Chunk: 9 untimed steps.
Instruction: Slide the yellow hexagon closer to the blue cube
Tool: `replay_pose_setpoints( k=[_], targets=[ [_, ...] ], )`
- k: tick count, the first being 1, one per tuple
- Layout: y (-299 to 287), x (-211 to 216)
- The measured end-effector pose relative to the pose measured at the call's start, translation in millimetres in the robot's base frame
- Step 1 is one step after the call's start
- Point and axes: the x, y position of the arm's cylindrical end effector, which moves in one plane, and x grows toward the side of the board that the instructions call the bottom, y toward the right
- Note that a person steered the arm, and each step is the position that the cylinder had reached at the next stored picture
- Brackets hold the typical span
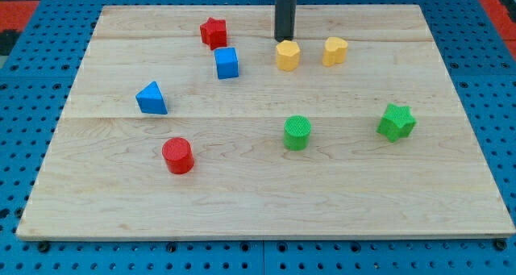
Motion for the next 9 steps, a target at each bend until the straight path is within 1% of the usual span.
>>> replay_pose_setpoints(
  k=[1, 2, 3, 4, 5, 6, 7, 9],
  targets=[
    [32, 24],
    [31, 52],
    [3, 51],
    [-6, 50],
    [20, 45],
    [28, 13],
    [-5, 16],
    [-19, 48]
  ],
)
